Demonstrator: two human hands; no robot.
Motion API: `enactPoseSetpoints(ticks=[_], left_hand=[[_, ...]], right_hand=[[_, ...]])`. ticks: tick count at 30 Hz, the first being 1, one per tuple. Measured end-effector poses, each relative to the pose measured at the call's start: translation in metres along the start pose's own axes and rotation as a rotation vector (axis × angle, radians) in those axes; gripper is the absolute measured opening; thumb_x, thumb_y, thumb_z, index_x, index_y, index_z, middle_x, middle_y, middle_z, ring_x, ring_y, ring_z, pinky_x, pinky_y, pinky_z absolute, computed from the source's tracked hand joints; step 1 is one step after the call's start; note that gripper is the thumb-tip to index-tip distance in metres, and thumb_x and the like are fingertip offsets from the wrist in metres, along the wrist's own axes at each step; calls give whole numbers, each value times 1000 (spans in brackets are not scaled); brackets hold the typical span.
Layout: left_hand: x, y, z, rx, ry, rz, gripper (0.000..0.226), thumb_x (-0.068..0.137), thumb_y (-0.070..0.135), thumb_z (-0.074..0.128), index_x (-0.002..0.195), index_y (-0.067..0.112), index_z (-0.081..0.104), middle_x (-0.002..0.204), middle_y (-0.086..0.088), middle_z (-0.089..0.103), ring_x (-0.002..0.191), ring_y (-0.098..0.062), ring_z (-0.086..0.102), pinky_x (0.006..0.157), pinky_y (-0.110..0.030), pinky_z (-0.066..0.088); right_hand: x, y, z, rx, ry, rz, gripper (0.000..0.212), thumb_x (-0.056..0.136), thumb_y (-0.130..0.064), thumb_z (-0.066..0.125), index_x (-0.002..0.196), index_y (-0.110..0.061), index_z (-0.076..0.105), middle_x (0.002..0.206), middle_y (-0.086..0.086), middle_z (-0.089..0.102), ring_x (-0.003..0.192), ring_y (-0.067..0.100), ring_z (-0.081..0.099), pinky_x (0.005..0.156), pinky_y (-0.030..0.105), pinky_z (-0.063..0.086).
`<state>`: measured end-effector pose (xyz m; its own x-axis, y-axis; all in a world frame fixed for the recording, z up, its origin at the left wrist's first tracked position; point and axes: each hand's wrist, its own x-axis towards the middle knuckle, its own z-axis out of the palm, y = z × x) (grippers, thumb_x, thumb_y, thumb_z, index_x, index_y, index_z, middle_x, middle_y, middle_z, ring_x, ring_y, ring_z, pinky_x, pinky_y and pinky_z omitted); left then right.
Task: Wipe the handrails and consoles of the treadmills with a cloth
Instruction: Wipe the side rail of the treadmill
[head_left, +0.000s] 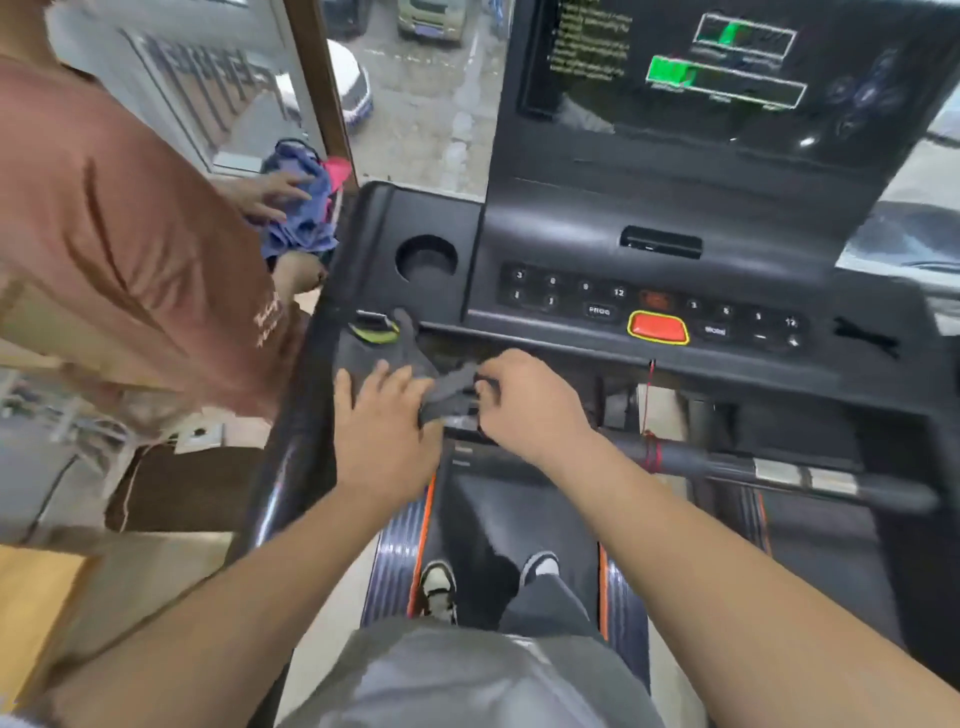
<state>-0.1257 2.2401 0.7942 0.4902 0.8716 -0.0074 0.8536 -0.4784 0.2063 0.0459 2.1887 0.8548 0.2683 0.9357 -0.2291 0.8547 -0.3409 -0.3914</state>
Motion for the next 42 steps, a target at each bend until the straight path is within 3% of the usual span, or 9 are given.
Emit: enactPoseSetpoints(ticks=[7, 13, 22, 26, 30, 33, 35, 38, 42], left_hand=[[-2, 65, 19, 46, -29, 138, 54, 80, 41, 44, 129, 29, 64, 118, 3, 67, 113, -29, 58, 112, -60, 28], [-12, 94, 29, -2, -48, 531, 67, 75, 35, 53, 141, 26, 58, 140, 0, 59, 129, -26, 53, 116, -59, 30], [-16, 28, -9, -80, 4, 48, 44, 92, 34, 42, 129, 23, 64, 124, -3, 68, 123, -30, 57, 119, -55, 26], [-9, 7, -62, -379, 155, -204, 35, 99, 38, 48, 121, 15, 63, 112, -16, 72, 106, -39, 65, 91, -45, 52], [-42, -31, -113, -635, 402, -404, 35, 92, 50, 60, 107, 18, 67, 100, -1, 72, 98, -20, 67, 86, -36, 54], [-93, -37, -137, -490, 560, -461, 21, 91, 42, 65, 96, 24, 54, 82, 10, 60, 80, -14, 56, 71, -32, 45], [-134, -40, -122, -275, 480, -423, 14, 90, 29, 56, 100, 19, 53, 86, 1, 60, 79, -28, 53, 68, -38, 44], [-204, -40, -56, -21, 142, -371, 54, 84, 41, 42, 132, 21, 57, 128, -17, 62, 113, -43, 60, 89, -53, 51], [-247, -37, 6, 351, -120, -307, 78, 93, 58, 51, 161, 34, 23, 170, -19, 4, 153, -47, 9, 115, -69, 18]], right_hand=[[-36, 50, -1, -9, 82, 146, 19, 98, -23, 47, 81, -19, 54, 89, 3, 53, 100, 32, 57, 73, 40, 46], [-58, 85, -3, -24, 118, 162, 21, 97, -23, 48, 101, -15, 67, 101, 9, 62, 105, 33, 59, 81, 40, 47], [-81, 82, -1, 47, 108, 13, 27, 99, -28, 52, 118, -19, 69, 114, 1, 63, 114, 25, 58, 90, 44, 54], [-81, 60, 5, 75, 81, -112, 24, 99, -25, 53, 110, -16, 72, 111, 4, 65, 112, 27, 59, 91, 43, 52], [-82, 27, 21, 165, 13, -186, 29, 98, -26, 55, 120, -18, 72, 119, 6, 66, 115, 27, 60, 99, 42, 50], [-87, 2, 39, 205, -44, -262, 35, 98, -28, 55, 129, -18, 69, 129, 4, 66, 122, 24, 59, 104, 39, 48], [-93, -14, 52, 207, -75, -309, 39, 98, -29, 55, 133, -18, 67, 134, 3, 64, 127, 22, 57, 108, 38, 46], [-103, -36, 68, 199, -141, -346, 40, 99, -30, 55, 136, -18, 65, 137, 4, 63, 129, 24, 56, 110, 40, 44], [-117, -57, 85, 212, -204, -375, 39, 99, -25, 56, 136, -16, 64, 136, 5, 62, 127, 24, 56, 111, 38, 42]])
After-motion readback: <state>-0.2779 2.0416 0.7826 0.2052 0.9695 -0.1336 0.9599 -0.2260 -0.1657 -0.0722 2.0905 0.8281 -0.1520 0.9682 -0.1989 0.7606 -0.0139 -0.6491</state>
